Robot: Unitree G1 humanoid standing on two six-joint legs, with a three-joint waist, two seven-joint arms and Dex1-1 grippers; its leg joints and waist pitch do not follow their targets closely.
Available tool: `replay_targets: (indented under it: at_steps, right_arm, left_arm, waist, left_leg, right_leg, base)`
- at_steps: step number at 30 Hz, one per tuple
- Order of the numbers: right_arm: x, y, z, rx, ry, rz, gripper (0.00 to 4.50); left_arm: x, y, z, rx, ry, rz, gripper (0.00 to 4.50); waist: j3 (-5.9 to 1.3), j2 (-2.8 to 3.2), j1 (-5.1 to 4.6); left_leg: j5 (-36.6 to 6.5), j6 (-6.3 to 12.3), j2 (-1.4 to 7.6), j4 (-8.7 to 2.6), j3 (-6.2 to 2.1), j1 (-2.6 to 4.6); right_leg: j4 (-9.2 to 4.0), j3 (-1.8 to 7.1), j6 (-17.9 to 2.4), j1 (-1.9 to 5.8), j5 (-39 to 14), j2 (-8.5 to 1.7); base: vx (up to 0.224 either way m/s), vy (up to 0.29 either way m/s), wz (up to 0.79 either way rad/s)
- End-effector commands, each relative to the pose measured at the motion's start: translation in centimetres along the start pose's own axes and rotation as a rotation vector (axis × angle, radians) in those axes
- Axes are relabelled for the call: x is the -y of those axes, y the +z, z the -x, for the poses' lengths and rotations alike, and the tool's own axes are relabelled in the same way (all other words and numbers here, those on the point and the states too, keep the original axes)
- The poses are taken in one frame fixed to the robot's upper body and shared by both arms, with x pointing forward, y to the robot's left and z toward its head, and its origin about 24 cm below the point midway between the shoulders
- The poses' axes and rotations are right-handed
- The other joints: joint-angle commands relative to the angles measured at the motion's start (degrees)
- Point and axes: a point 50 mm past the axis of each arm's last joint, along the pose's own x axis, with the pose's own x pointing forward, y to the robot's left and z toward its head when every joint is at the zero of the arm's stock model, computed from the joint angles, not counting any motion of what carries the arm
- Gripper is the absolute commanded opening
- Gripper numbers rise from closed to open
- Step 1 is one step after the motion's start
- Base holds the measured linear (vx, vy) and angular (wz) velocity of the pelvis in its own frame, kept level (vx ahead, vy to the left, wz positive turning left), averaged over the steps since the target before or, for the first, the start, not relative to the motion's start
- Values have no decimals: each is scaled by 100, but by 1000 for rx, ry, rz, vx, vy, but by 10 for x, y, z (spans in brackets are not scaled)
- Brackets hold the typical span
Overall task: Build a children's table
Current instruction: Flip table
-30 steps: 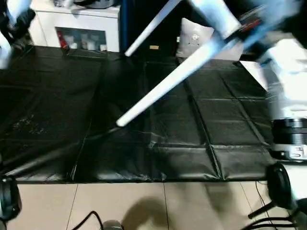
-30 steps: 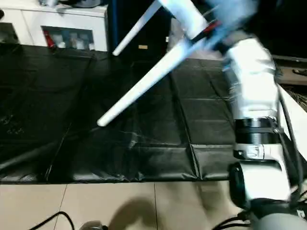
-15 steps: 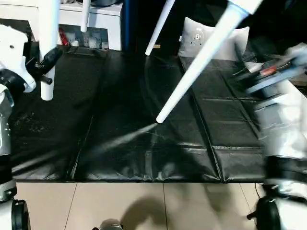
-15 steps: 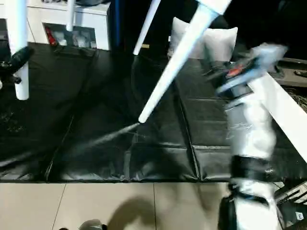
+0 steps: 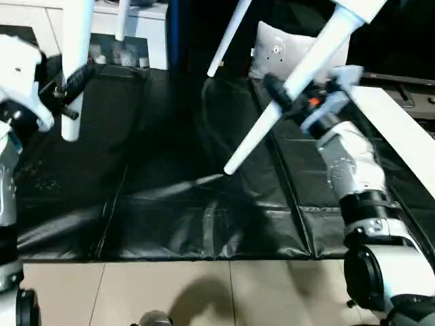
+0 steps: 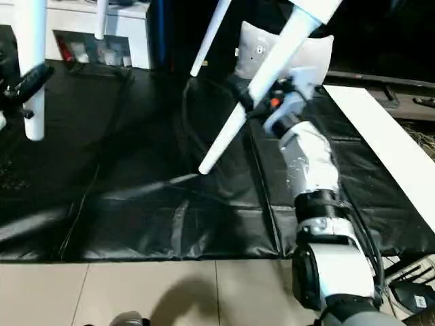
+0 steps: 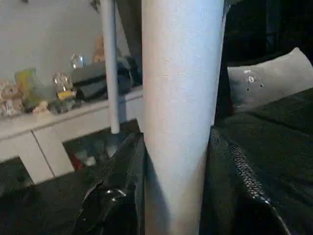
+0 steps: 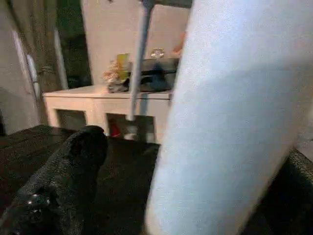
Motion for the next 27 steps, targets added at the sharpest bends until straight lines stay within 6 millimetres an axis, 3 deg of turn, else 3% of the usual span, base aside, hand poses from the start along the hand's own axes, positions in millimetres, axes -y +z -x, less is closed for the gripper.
replay_targets:
  at_steps: [1,4,5,7,8,11,14,16,20,21,22,26,27]
  right_arm:
    - [-7,12,-1,53,103,-30,450]
    - [-15,16,4,61,210,-21,450]
    - [-20,17,7,62,247,-16,450]
    - [-28,19,15,66,303,-26,450]
    - [-33,20,20,67,324,-24,450]
    - [-42,18,26,50,363,-25,450]
    - [-49,16,30,36,385,-28,450]
    - [-57,14,35,25,398,-43,450]
    - [-65,11,39,13,404,-68,450]
    - [-67,8,40,8,396,-77,450]
    - [-69,6,40,2,387,-83,450]
    - [-68,-10,43,-60,346,-22,450]
    - [-67,-13,44,-75,337,-3,450]
  left_arm:
    - [14,-1,0,13,-57,10,159]
    - [20,-10,6,6,-59,62,159]
    - [25,-15,9,1,-63,85,159]
    - [33,-23,15,2,-72,129,159]
    - [39,-28,19,1,-84,149,159]
    - [47,-33,27,-6,-94,184,159]
    - [49,-36,35,-30,-94,173,159]
    - [49,-36,42,-43,-82,173,159]
    - [48,-36,49,-62,-70,167,159]
    - [47,-38,52,-79,-62,163,159]
    - [47,-41,56,-104,-57,158,159]
    - [44,-53,63,-163,-56,157,159]
    - [44,-54,65,-166,-52,162,194]
  waist:
    - [-410,107,-76]
    - [-413,144,-63]
    - [-416,132,-60]
    - [-427,164,-30]
    - [-429,139,-30]
    - [-418,174,-31]
    - [-375,135,-40]
    - [-350,140,-51]
    - [-357,132,-71]
    - [-354,88,-83]
    - [-347,116,-82]
    - [-335,111,-106]
    - [-328,109,-120]
  left_leg:
    - [-1034,-127,197,-432,-43,94]
    - [-979,-116,196,-424,-37,107]
    - [-976,-106,205,-427,-35,109]
    - [-826,-70,217,-423,-44,114]
    - [-825,-52,221,-427,-43,112]
    - [-1048,-108,219,-449,-53,112]
    - [-1381,-163,209,-477,-55,116]
    - [-1604,-204,211,-495,-71,139]
    - [-1507,-197,216,-501,-78,132]
    - [-1481,-181,210,-495,-66,134]
    - [-1485,-181,203,-501,-71,132]
    - [-1587,-220,198,-514,-75,135]
    - [-1621,-253,199,-517,-76,136]
  right_leg:
    - [-390,377,-932,241,-615,-499]
    - [-394,375,-953,231,-512,-495]
    - [-400,376,-950,240,-469,-501]
    - [-373,371,-945,247,-145,-486]
    - [-376,368,-935,253,-85,-484]
    - [-422,366,-901,258,-359,-495]
    - [-496,371,-813,240,-964,-502]
    - [-544,375,-688,223,-1446,-505]
    - [-530,378,-660,214,-1275,-492]
    - [-535,381,-656,209,-1279,-491]
    - [-538,380,-648,205,-1355,-493]
    - [-561,382,-570,189,-1539,-491]
    - [-565,384,-556,184,-1571,-492]
  base:
    - [0,0,0]
    - [0,0,0]
    - [0,0,0]
    - [0,0,0]
    - [0,0,0]
    - [0,0,0]
    - [0,0,0]
    - [0,0,0]
    - [0,0,0]
    - [0,0,0]
    - [0,0,0]
    - [0,0,0]
    - [0,0,0]
